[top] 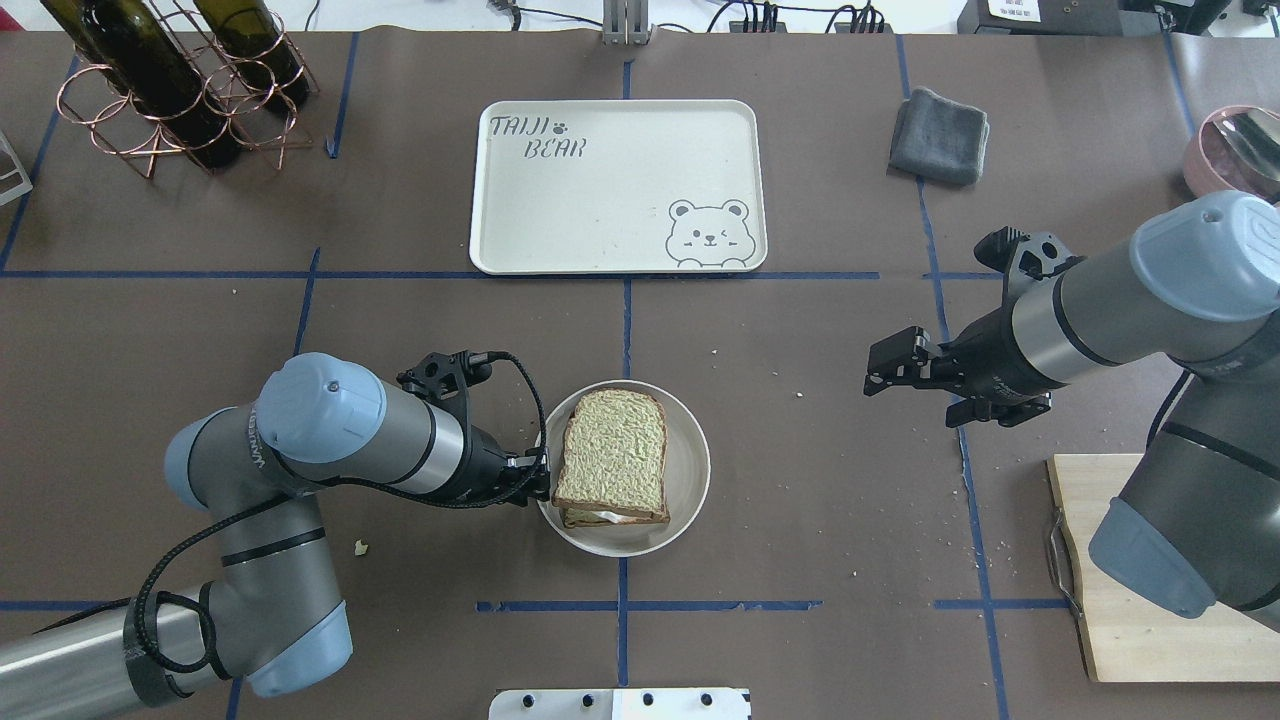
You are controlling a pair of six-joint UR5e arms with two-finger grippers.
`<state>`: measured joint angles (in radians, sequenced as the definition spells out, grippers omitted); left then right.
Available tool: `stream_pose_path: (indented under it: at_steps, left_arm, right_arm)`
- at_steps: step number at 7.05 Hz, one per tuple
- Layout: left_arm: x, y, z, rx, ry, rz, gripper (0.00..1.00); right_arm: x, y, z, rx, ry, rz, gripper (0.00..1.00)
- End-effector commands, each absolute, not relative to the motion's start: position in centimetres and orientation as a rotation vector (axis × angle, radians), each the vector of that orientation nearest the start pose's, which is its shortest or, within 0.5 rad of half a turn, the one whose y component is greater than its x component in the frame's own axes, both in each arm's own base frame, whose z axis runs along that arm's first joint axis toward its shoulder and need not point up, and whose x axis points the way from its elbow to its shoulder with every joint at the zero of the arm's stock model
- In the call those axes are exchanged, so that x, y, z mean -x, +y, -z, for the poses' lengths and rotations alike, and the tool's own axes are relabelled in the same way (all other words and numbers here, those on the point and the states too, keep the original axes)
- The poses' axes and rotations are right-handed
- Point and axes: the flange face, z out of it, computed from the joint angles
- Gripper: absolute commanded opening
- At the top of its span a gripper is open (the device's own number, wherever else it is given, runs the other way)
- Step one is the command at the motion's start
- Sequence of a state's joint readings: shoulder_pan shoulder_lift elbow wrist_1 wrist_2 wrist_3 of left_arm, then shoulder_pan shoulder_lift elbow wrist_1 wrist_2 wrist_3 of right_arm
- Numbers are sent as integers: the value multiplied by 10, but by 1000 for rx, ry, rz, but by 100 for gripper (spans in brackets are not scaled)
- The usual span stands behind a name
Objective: Make sandwich and place on tray
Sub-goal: 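Grasp the plate rim with the left gripper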
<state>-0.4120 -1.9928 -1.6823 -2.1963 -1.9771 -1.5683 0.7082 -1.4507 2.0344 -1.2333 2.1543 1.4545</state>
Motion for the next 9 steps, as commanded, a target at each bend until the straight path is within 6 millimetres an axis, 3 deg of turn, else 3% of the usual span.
stream_pose_path:
  at_steps: [1, 6, 7, 8, 9]
  left_arm:
    - [-551, -343, -291, 114, 1193, 121, 29]
    - [-560, -348, -297, 116, 1182, 123, 21]
    - [-560, -347, -297, 118, 1182, 123, 15]
    - [-560, -348, -292, 115, 1189, 123, 0]
    - [-558, -348, -286, 113, 1201, 136, 0]
  right_arm:
    - [333, -387, -338, 136, -1039, -268, 100]
    - [334, -387, -336, 136, -1041, -265, 100]
    - [334, -388, -336, 133, -1041, -267, 100]
    - [334, -388, -336, 133, -1041, -267, 100]
    - [333, -388, -335, 132, -1042, -268, 100]
